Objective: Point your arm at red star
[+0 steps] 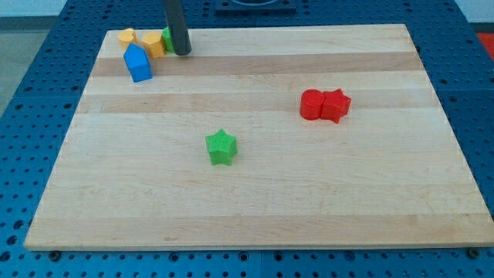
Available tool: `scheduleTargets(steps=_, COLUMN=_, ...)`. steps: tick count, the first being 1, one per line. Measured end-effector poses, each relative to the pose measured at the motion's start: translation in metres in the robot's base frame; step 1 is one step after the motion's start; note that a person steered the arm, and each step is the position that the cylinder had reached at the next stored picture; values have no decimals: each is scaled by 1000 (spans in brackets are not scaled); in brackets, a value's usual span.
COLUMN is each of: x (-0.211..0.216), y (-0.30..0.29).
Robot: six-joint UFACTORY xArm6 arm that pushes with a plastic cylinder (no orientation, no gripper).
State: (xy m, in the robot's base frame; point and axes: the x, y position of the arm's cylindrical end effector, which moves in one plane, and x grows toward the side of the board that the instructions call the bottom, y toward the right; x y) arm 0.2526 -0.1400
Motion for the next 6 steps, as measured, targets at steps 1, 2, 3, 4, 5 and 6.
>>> scheduleTargets(steps=1, x=13, y=11)
scheduleTargets(steps=2, x=29, y=45)
scheduleTargets(steps=3, x=38, y=100)
scheduleTargets(steps=4, x=52, y=162)
scheduleTargets(steps=5, x=67, y=216)
scheduleTargets(steps=6, x=78, y=271)
